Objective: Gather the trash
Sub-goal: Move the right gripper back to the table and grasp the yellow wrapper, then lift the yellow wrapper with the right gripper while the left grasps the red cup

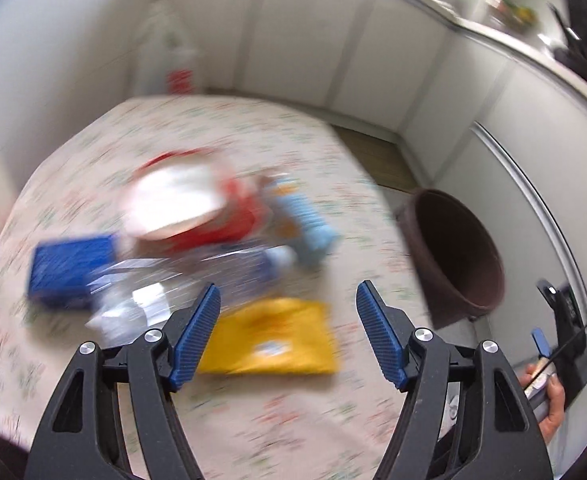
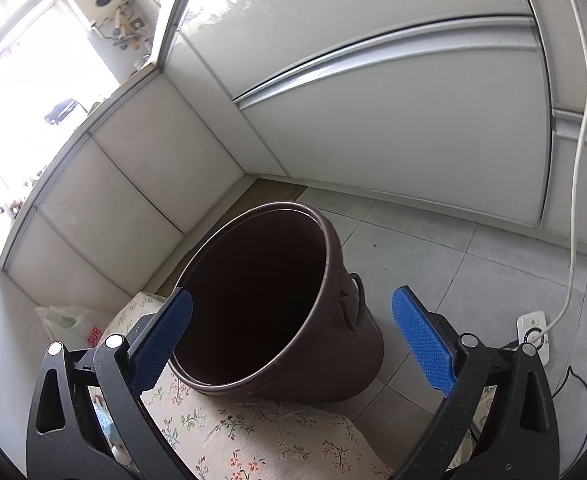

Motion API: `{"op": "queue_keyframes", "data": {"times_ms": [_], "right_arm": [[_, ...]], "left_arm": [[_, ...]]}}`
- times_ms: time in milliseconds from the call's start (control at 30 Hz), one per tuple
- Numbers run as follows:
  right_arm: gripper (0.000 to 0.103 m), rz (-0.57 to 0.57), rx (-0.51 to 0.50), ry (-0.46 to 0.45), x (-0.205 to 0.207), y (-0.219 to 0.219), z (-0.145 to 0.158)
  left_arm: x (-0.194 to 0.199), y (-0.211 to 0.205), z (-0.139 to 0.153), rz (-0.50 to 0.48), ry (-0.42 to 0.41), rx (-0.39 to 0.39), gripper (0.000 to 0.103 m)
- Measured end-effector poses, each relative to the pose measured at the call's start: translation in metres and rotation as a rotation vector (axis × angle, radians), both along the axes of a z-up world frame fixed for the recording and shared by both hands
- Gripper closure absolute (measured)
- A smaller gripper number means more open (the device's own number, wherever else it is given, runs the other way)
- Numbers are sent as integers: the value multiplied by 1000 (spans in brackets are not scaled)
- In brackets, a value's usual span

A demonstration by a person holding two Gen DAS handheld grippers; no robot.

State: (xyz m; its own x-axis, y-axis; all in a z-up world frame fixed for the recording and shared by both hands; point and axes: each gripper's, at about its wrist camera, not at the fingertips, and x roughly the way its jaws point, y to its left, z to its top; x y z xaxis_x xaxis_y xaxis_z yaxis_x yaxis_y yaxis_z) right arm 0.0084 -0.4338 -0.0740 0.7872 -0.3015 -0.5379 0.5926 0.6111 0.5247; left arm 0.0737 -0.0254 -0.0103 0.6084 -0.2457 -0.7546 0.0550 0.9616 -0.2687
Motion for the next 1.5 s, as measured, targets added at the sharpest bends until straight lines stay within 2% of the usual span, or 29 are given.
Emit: {"op": "queue_keyframes", "data": {"times_ms": [67, 167, 333, 467, 533, 600, 667, 733, 833, 933, 1000, 1067, 1133, 1233, 1333, 1367, 1400, 1500], "right_arm": [[7, 20, -24, 7, 3, 6, 2], [7, 84, -69, 28, 11, 21, 8], [7, 284, -139, 80, 33, 66, 12], [7, 609, -294, 140, 59, 126, 11], [7, 840, -370, 188, 70, 165, 2], [7, 1088, -444, 271, 79, 208, -13], [7, 1226, -565, 323, 79, 244, -26], [7, 1290, -710, 344, 77, 274, -35], [7, 1356, -795, 362, 79, 300, -40], [9, 1400, -847, 379, 80, 317, -44], [14, 1431, -855, 403, 84, 324, -48], [15, 1452, -865, 413, 86, 328, -50], [19, 1473, -857, 411, 90, 329, -50], [34, 1521, -834, 402, 100, 331, -49], [64, 1555, -825, 393, 107, 337, -46], [77, 1553, -828, 402, 108, 340, -46], [84, 1553, -826, 407, 112, 341, -47], [90, 1551, -804, 397, 112, 341, -47]], "left_arm": [[-4, 28, -8, 63, 30, -19, 34], [-12, 56, -18, 121, 63, -5, 34], [-20, 77, -21, 169, 34, 30, 34], [-13, 102, -21, 220, 36, -39, 34], [-14, 111, -18, 233, 25, -59, 34], [-15, 117, -15, 234, -1, -58, 34], [-17, 118, -11, 232, -33, -44, 34], [-20, 121, -10, 236, -72, -20, 34], [-18, 130, -15, 249, -79, -15, 34], [-12, 148, -22, 276, -50, -102, 34], [-9, 161, -25, 301, -42, -167, 34], [-10, 169, -25, 321, -41, -203, 34], [-10, 179, -27, 338, -34, -247, 34], [-10, 185, -31, 351, -20, -293, 34], [-11, 185, -32, 352, -20, -304, 34], [-11, 184, -32, 351, -21, -303, 34], [-11, 184, -32, 351, -22, -302, 34], [-11, 184, -33, 351, -18, -298, 34]]}}
